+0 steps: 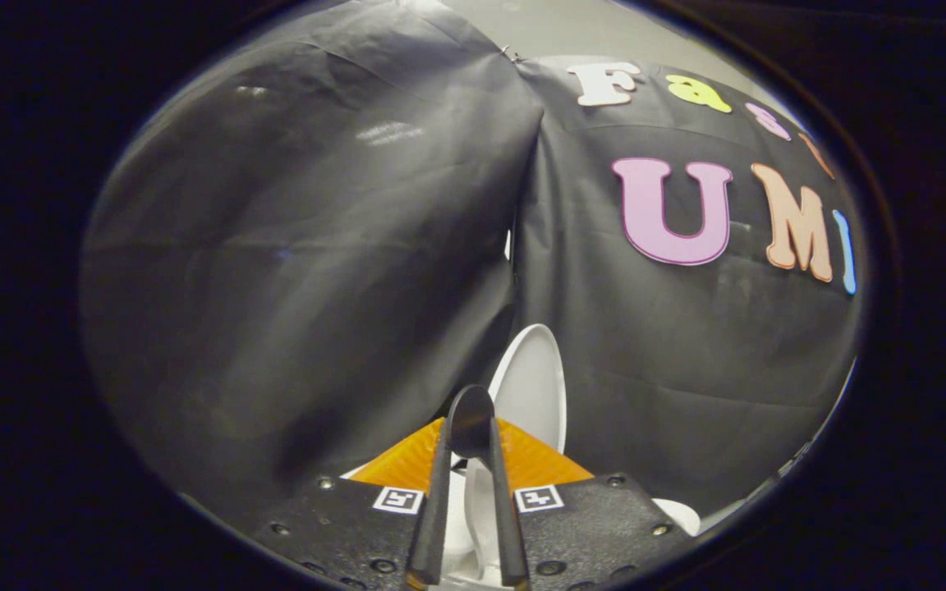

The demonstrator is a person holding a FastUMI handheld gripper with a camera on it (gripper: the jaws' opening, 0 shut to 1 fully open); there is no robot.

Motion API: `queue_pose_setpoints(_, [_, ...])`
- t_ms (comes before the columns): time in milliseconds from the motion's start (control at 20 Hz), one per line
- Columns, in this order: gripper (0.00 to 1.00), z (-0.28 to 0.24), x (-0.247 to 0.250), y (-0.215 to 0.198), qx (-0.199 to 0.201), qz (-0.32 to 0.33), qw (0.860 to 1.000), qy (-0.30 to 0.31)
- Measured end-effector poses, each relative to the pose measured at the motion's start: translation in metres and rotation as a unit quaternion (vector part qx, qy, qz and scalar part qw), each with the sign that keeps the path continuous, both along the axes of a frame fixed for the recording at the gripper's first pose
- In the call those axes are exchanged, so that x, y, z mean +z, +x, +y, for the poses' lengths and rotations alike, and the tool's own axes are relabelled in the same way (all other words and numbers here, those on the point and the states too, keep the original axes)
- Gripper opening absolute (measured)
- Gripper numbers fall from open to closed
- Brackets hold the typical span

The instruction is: Open the toilet lid.

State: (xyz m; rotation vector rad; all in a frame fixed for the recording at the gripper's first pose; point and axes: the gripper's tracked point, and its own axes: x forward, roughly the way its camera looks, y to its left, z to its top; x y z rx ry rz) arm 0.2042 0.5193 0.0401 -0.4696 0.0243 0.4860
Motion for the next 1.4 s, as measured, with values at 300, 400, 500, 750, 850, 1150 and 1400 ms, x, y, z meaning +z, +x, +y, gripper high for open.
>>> queue_pose_setpoints(300, [0.46, -0.01, 0.046, -0.043, 0.035, -0.046, 0.997, 0.041])
queue_pose_setpoints(400, [0.46, -0.035, 0.07, -0.052, 0.018, -0.071, 0.996, 0.049])
queue_pose_setpoints(500, [0.46, -0.056, 0.091, -0.058, 0.002, -0.097, 0.994, 0.057])
queue_pose_setpoints(750, [0.46, -0.136, 0.137, -0.074, -0.056, -0.16, 0.984, 0.054])
queue_pose_setpoints(850, [0.46, -0.187, 0.147, -0.075, -0.095, -0.171, 0.979, 0.049])
queue_pose_setpoints(1150, [0.45, -0.362, 0.129, -0.097, -0.248, -0.151, 0.955, 0.062])
queue_pose_setpoints(1400, [0.43, -0.467, 0.079, -0.136, -0.337, -0.107, 0.931, 0.085])
